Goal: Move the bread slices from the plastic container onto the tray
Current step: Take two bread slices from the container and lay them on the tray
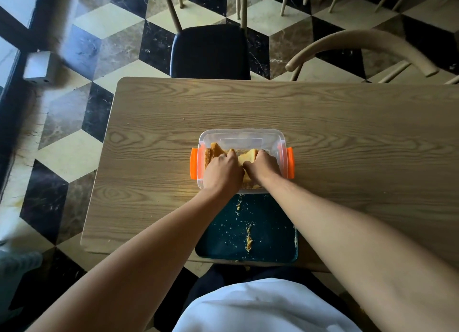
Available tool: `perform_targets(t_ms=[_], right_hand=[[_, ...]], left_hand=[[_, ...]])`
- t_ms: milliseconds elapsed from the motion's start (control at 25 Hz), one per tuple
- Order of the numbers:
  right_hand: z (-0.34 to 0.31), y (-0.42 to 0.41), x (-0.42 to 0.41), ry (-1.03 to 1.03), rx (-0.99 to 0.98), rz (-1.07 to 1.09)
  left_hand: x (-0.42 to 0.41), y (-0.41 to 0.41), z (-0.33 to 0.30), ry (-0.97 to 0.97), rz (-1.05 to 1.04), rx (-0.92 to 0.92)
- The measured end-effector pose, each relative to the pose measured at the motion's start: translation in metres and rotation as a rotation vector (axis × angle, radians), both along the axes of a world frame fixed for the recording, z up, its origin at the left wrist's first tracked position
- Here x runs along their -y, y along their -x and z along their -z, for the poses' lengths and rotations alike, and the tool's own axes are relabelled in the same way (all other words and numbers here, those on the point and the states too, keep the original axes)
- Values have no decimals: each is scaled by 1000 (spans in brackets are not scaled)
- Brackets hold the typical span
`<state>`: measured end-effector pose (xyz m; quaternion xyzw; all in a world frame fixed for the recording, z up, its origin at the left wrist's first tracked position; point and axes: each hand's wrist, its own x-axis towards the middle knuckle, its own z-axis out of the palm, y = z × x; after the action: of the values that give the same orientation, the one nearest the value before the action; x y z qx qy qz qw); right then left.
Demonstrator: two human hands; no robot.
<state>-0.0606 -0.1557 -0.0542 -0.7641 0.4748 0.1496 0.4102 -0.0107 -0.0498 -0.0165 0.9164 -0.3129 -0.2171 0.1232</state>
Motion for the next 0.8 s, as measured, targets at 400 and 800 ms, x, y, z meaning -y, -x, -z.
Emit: perform_targets(t_ms=[400, 800], right_hand=[[9, 3, -2, 115, -33, -21], [-35, 6, 10, 252, 114, -78]], left_hand=[[20, -19, 12, -108, -177, -58], [5, -29, -2, 50, -309, -124]])
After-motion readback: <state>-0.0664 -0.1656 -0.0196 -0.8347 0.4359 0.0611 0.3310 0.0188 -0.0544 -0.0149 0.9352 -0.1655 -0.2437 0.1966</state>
